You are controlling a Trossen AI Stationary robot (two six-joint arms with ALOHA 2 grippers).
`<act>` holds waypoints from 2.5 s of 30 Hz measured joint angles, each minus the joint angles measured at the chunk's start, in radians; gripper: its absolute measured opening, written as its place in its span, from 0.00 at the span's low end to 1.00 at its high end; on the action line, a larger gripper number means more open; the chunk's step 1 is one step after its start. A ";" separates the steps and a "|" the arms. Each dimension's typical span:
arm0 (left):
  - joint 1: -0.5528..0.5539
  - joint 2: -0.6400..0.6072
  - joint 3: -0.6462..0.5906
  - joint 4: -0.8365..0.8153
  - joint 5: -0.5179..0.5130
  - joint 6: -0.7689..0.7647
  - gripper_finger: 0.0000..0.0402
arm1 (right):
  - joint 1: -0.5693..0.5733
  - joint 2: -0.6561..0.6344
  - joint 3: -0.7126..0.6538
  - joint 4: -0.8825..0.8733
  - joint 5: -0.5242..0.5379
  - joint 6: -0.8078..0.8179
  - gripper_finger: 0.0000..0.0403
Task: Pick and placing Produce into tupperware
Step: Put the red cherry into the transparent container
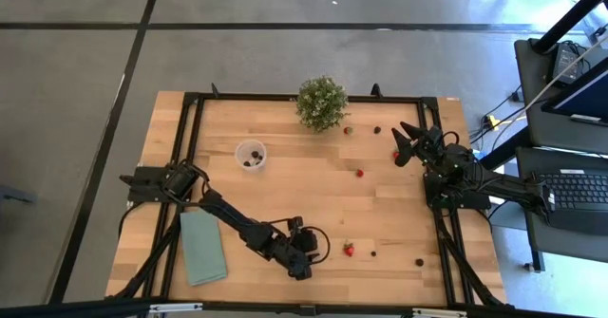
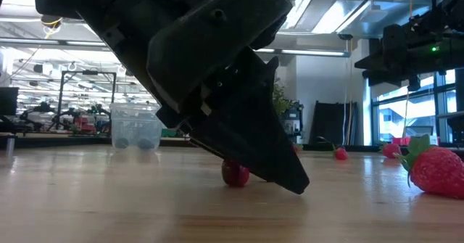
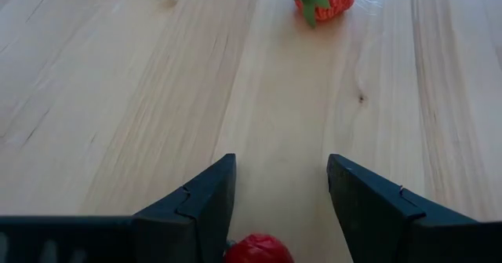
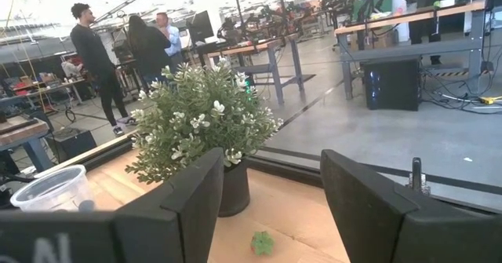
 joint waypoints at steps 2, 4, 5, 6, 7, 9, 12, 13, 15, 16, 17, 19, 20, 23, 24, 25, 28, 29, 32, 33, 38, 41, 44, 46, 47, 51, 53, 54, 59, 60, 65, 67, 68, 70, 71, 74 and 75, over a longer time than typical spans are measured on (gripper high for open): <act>0.000 -0.012 0.000 -0.031 0.013 0.000 0.48 | 0.000 0.000 0.000 0.000 -0.003 0.000 0.54; -0.002 -0.026 -0.001 -0.071 0.023 0.000 0.48 | 0.000 0.000 0.000 0.000 -0.020 0.000 0.54; -0.002 -0.035 -0.001 -0.102 0.025 0.000 0.48 | 0.000 0.000 0.000 0.000 -0.027 0.000 0.54; -0.003 -0.045 -0.001 -0.127 0.027 -0.002 0.48 | 0.000 0.000 0.000 0.000 -0.033 0.000 0.54; -0.003 -0.054 -0.003 -0.149 0.028 -0.004 0.48 | 0.000 0.000 0.000 -0.001 -0.042 0.000 0.54; -0.003 -0.064 -0.003 -0.181 0.038 -0.006 0.47 | 0.000 0.000 0.000 -0.001 -0.050 0.000 0.54; -0.002 -0.065 -0.003 -0.183 0.047 -0.006 0.44 | 0.000 0.000 0.000 -0.001 -0.051 0.000 0.54; -0.002 -0.065 -0.003 -0.183 0.050 -0.007 0.43 | 0.000 0.000 0.000 -0.001 -0.052 0.000 0.54; -0.001 -0.065 -0.003 -0.185 0.049 -0.011 0.40 | 0.000 0.000 0.000 -0.001 -0.057 0.000 0.54; 0.001 -0.065 -0.003 -0.185 0.047 -0.011 0.39 | 0.000 0.000 0.000 -0.001 -0.063 0.000 0.54; 0.003 -0.065 -0.003 -0.185 0.046 -0.010 0.37 | 0.000 0.000 0.000 -0.001 -0.070 0.000 0.54; 0.005 -0.065 -0.003 -0.186 0.046 -0.010 0.34 | 0.000 0.000 0.000 -0.001 -0.075 0.000 0.54; 0.005 -0.065 -0.003 -0.186 0.045 -0.010 0.32 | 0.000 0.000 0.000 -0.001 -0.076 0.001 0.54; 0.006 -0.065 -0.003 -0.187 0.040 -0.009 0.25 | 0.000 0.000 0.000 -0.001 -0.076 0.001 0.54; 0.006 -0.065 -0.003 -0.187 0.038 -0.009 0.23 | 0.000 0.000 0.000 -0.001 -0.076 0.001 0.54; 0.006 -0.065 -0.003 -0.188 0.037 -0.009 0.20 | 0.000 0.000 0.000 -0.001 -0.076 0.001 0.54; 0.006 -0.066 -0.003 -0.189 0.034 -0.009 0.12 | 0.000 0.000 0.000 -0.001 -0.076 0.001 0.54; 0.006 -0.066 -0.003 -0.189 0.035 -0.009 0.10 | 0.000 0.000 0.000 -0.001 -0.076 0.003 0.54; 0.006 -0.066 -0.003 -0.187 0.035 -0.009 0.07 | 0.000 0.000 0.000 -0.001 -0.076 0.003 0.54; 0.006 -0.066 -0.003 -0.186 0.035 -0.010 0.07 | 0.000 0.000 0.000 -0.001 -0.076 0.003 0.54; 0.009 -0.066 -0.003 -0.184 0.036 -0.035 0.08 | 0.000 0.000 0.000 -0.001 -0.076 0.004 0.54; 0.018 -0.084 -0.005 -0.198 0.057 -0.036 0.07 | 0.000 0.000 0.000 -0.001 -0.076 0.004 0.54; 0.028 -0.130 -0.008 -0.261 0.046 -0.036 0.06 | 0.000 0.000 0.000 -0.001 -0.076 0.004 0.54; 0.039 -0.180 -0.007 -0.310 0.020 -0.036 0.06 | 0.000 0.000 0.000 -0.001 -0.077 0.004 0.54; 0.045 -0.203 -0.007 -0.338 -0.001 -0.035 0.06 | 0.000 0.000 0.000 -0.001 -0.077 0.004 0.54; 0.074 -0.319 -0.006 -0.461 -0.070 -0.036 0.06 | 0.000 0.000 0.000 -0.001 -0.077 0.004 0.54; 0.091 -0.391 -0.005 -0.538 -0.110 -0.049 0.06 | 0.000 0.000 0.000 -0.001 -0.077 0.012 0.54; 0.103 -0.425 -0.005 -0.574 -0.134 -0.061 0.06 | 0.000 0.000 0.000 -0.001 -0.077 0.025 0.54; 0.191 -0.595 -0.003 -0.750 -0.190 -0.117 0.06 | 0.000 0.000 0.000 -0.001 -0.077 0.039 0.54; 0.214 -0.625 -0.003 -0.779 -0.179 -0.133 0.05 | 0.000 0.000 0.000 -0.001 -0.077 0.038 0.54; 0.355 -0.730 -0.003 -0.898 -0.086 -0.214 0.06 | 0.000 0.000 0.000 -0.001 -0.076 0.031 0.54; 0.415 -0.754 -0.003 -0.975 -0.044 -0.268 0.07 | 0.000 0.000 0.000 -0.001 -0.076 0.031 0.54; 0.447 -0.762 -0.003 -1.012 -0.015 -0.292 0.07 | 0.000 0.000 0.000 -0.001 -0.076 0.031 0.54; 0.507 -0.770 -0.003 -1.091 0.040 -0.328 0.06 | 0.000 0.000 0.000 -0.001 -0.076 0.031 0.54; 0.536 -0.771 -0.003 -1.129 0.068 -0.339 0.05 | 0.000 0.000 0.000 -0.001 -0.076 0.031 0.54; 0.611 -0.769 -0.003 -1.204 0.141 -0.342 0.05 | 0.000 0.000 0.000 -0.001 -0.075 0.030 0.54; 0.630 -0.769 -0.003 -1.210 0.154 -0.342 0.05 | 0.000 0.000 0.000 -0.001 -0.075 0.028 0.54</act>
